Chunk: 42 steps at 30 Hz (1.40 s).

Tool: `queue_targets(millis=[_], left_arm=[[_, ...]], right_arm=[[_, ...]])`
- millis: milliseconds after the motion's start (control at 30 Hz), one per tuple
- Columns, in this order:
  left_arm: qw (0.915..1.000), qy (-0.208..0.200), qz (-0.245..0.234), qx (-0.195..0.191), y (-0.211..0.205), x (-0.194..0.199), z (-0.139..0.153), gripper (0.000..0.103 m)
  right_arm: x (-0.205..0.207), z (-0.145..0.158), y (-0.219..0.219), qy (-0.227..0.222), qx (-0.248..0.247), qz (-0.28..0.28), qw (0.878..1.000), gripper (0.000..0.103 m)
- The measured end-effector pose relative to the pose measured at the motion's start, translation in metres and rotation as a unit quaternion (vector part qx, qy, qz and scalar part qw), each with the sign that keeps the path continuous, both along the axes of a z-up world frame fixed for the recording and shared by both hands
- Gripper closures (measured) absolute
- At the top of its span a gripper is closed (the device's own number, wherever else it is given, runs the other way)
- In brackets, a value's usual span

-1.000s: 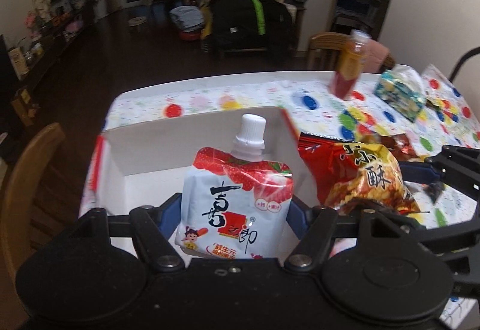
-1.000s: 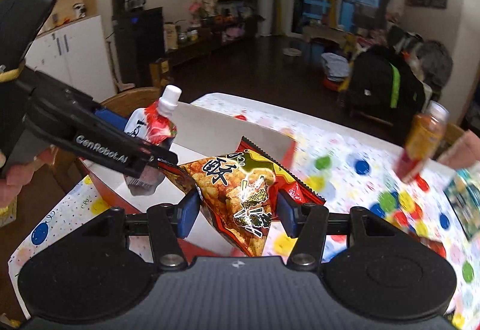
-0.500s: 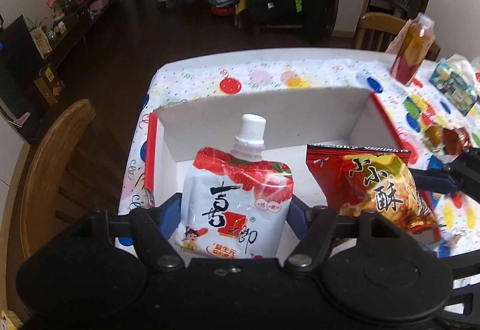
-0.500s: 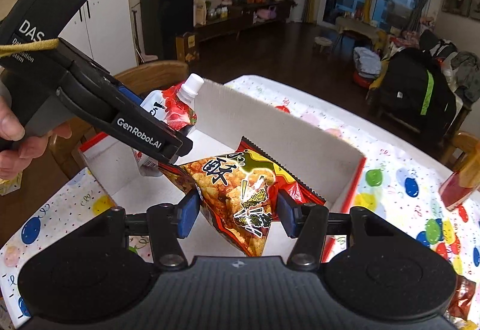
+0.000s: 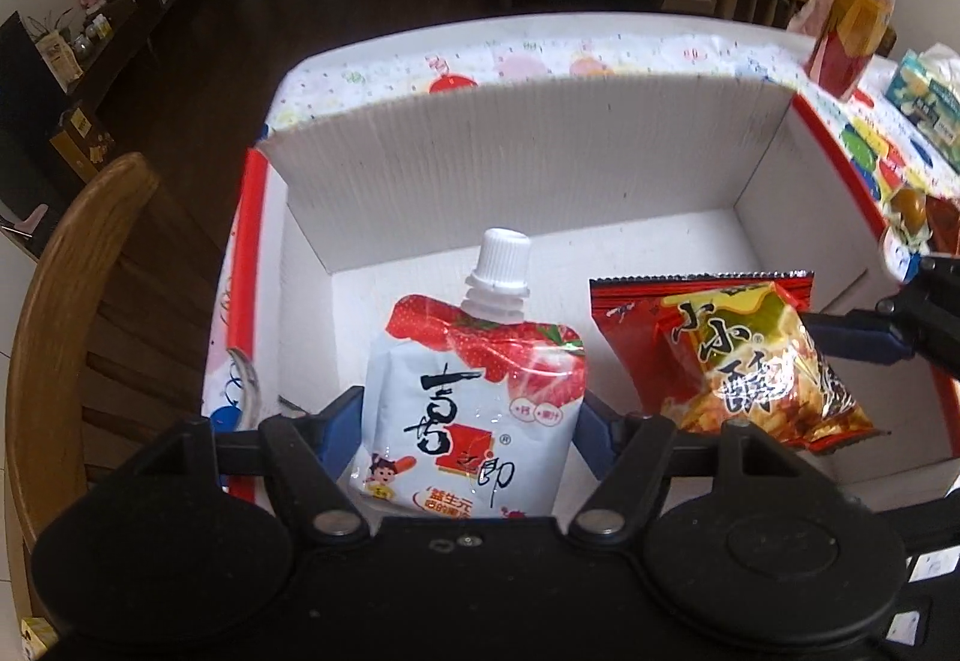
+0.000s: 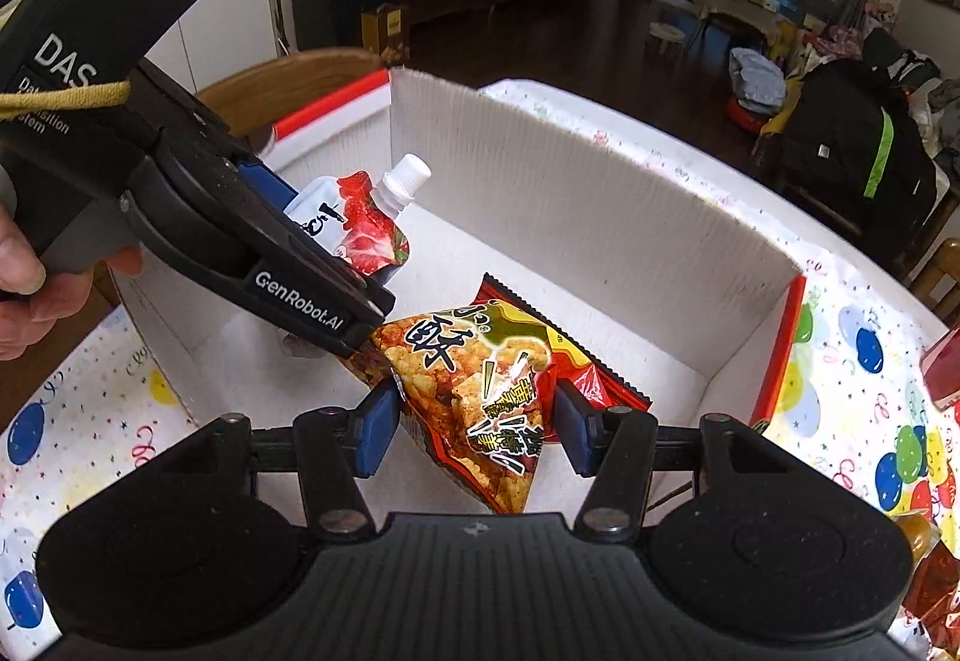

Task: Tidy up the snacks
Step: 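Open both tools to drop the pouch and chip bag into the box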

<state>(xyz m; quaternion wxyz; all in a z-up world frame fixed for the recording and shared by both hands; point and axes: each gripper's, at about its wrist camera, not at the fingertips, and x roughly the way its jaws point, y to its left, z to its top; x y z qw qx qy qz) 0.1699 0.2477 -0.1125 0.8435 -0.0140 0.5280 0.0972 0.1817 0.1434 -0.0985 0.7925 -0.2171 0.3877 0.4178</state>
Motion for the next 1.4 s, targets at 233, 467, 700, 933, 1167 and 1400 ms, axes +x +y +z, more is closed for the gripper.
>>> queue_targets(millis=[233,467,700,933,1167,1400], left_arm=[[0.9995,0.009,-0.014,0.027,-0.009,0.004,-0.006,0.033],[0.9994,0.007,-0.009,0.034,-0.009,0.005,-0.004,0.032],[0.9990,-0.008,-0.008,0.042,-0.011,-0.002,0.008,0.022],[0.9988,-0.030,-0.001,0.039,-0.013,-0.013,0.023,0.016],[0.9978,-0.059,0.000,0.029,-0.018,-0.028,0.041,0.014],[0.9956,-0.090,-0.006,0.024,-0.031,-0.044,0.060,0.012]], right_arm=[[0.004,-0.009,0.000,0.015,-0.007,-0.009,1.000,0.047],[0.005,-0.010,-0.002,0.022,-0.007,-0.020,1.000,0.046],[-0.001,-0.004,-0.007,0.008,-0.007,-0.022,1.000,0.031],[-0.009,0.010,-0.016,-0.001,0.004,-0.026,1.000,0.031],[-0.018,0.032,-0.033,-0.012,0.027,-0.039,0.999,0.028],[-0.025,0.053,-0.054,-0.018,0.051,-0.057,0.997,0.028]])
